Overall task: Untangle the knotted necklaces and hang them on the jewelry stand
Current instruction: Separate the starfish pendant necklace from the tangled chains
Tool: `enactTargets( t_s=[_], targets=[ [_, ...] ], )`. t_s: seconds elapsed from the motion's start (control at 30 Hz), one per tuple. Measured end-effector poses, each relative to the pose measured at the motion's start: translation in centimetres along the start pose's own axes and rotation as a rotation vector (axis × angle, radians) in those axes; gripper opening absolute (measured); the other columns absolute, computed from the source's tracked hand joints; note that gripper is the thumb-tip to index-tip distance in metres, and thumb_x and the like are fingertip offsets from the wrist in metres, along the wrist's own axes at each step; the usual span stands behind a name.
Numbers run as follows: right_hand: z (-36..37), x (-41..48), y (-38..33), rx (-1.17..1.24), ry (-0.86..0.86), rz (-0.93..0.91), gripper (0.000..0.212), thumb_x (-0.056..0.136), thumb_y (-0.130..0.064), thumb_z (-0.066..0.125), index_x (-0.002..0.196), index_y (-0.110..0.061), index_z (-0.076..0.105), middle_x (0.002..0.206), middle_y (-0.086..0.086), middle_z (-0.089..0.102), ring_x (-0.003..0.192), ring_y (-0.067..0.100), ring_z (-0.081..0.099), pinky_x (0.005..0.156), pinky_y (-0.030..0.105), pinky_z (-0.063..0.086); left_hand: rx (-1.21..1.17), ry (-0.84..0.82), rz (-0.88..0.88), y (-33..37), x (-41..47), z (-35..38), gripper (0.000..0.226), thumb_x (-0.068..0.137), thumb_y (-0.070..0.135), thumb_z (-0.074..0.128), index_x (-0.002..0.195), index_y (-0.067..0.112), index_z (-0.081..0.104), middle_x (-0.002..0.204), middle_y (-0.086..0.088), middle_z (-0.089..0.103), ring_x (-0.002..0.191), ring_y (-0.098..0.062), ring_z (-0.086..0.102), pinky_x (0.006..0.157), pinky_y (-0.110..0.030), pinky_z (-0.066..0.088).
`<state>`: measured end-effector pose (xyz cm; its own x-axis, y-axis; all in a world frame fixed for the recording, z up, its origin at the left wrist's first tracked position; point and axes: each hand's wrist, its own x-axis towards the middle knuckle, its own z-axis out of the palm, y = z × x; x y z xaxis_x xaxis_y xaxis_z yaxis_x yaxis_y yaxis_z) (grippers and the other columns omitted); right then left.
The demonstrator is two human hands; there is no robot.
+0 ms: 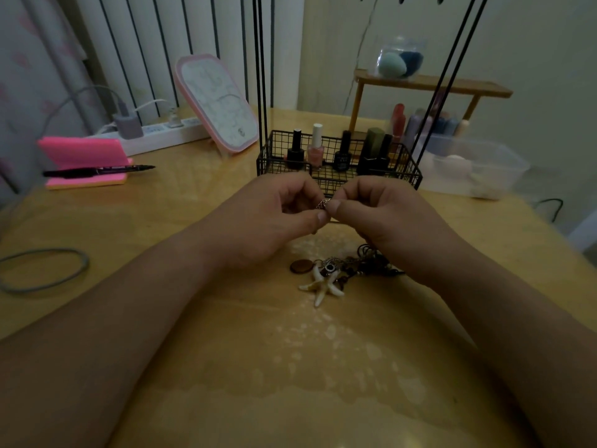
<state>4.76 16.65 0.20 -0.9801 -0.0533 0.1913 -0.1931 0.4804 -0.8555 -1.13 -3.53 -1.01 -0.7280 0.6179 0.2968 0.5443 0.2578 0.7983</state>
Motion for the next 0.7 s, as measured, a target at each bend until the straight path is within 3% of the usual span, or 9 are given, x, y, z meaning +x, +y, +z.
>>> enactTargets(
  t_s=[0.17,0.23,0.4,0.7],
  targets=[
    [0.00,-0.03,0.16,-0.004,-0.003,-0.019,0.010,0.098,-0.029,0.069,0.093,-0.021,0.074,0.062,-0.010,0.054,0.049,0.001,0.041,0.048,0.016,0.034,0.045,0.026,-0.001,-0.15,0.04,-0.09,0.006,0.097,0.019,0.069,0.100,0.025,0.070,0.085,0.008,0.073,0.075,0.001,0.063,0.067,-0.013,0.047],
    [0.03,-0.05,0.25,0.001,0.004,-0.019,0.009,0.098,-0.026,0.068,0.092,-0.022,0.073,0.061,-0.012,0.055,0.048,0.001,0.041,0.047,0.015,0.034,0.034,0.057,-0.003,-0.28,0.10,-0.15,0.012,0.097,0.018,0.070,0.106,0.026,0.066,0.089,0.005,0.072,0.079,-0.006,0.066,0.069,-0.019,0.052],
    [0.21,0.04,0.32,0.017,0.045,-0.016,0.009,0.099,-0.028,0.069,0.091,-0.024,0.073,0.062,-0.008,0.052,0.048,0.003,0.038,0.046,0.017,0.034,0.099,0.070,0.053,-0.33,-0.05,-0.24,0.019,0.095,0.019,0.072,0.104,0.025,0.056,0.090,0.012,0.061,0.068,-0.005,0.051,0.059,-0.018,0.044],
    [0.25,-0.01,0.43,0.022,0.075,-0.046,0.011,0.097,-0.032,0.071,0.090,-0.024,0.076,0.062,0.001,0.050,0.049,0.008,0.037,0.047,0.023,0.033,0.138,0.102,0.088,-0.22,-0.13,0.05,0.009,0.095,0.026,0.074,0.099,0.025,0.066,0.086,0.023,0.064,0.063,-0.004,0.050,0.055,-0.014,0.042]
  ],
)
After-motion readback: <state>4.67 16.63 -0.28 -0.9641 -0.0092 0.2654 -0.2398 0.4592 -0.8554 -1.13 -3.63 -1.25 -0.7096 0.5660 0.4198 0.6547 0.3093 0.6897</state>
